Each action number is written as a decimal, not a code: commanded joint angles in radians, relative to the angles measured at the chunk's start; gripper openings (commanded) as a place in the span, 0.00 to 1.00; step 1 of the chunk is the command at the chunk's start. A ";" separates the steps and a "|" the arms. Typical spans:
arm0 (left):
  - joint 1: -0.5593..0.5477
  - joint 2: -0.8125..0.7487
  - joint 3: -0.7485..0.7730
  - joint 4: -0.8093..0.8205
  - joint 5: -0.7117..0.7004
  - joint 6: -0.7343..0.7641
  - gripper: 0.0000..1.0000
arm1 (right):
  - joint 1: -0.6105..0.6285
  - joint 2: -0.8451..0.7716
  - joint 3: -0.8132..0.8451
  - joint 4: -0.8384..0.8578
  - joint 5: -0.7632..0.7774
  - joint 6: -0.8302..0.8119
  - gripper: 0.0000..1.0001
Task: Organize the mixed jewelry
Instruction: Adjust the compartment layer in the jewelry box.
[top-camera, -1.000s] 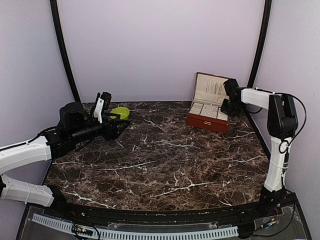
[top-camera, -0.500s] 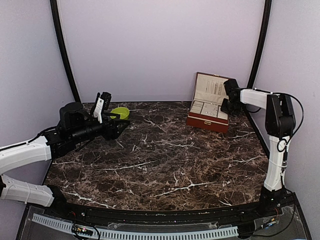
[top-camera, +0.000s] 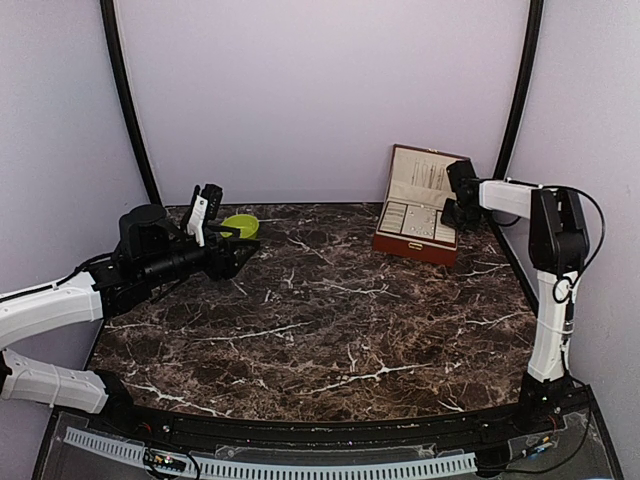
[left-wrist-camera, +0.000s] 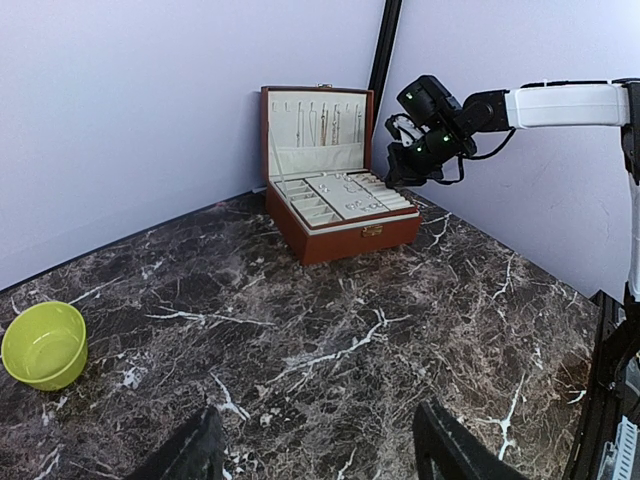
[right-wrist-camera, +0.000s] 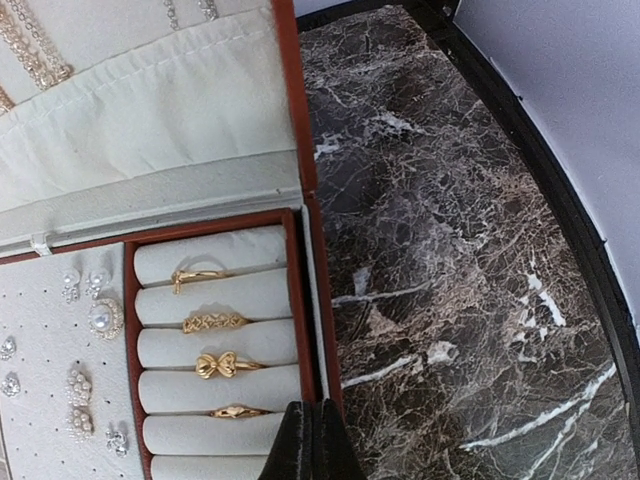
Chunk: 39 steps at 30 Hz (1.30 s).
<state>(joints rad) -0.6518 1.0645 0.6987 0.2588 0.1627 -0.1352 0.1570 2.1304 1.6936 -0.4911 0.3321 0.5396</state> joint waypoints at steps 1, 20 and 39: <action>0.004 -0.005 0.007 0.000 -0.005 0.005 0.67 | 0.006 0.010 -0.029 0.080 0.010 0.005 0.00; 0.005 -0.004 0.008 0.000 -0.006 0.006 0.67 | 0.050 -0.013 -0.069 0.047 -0.030 0.055 0.00; 0.005 -0.015 0.008 0.000 -0.019 0.011 0.67 | 0.027 -0.265 -0.073 0.006 0.078 -0.092 0.61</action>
<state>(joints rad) -0.6518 1.0657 0.6987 0.2584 0.1555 -0.1349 0.1974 1.9194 1.6375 -0.5060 0.3836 0.5186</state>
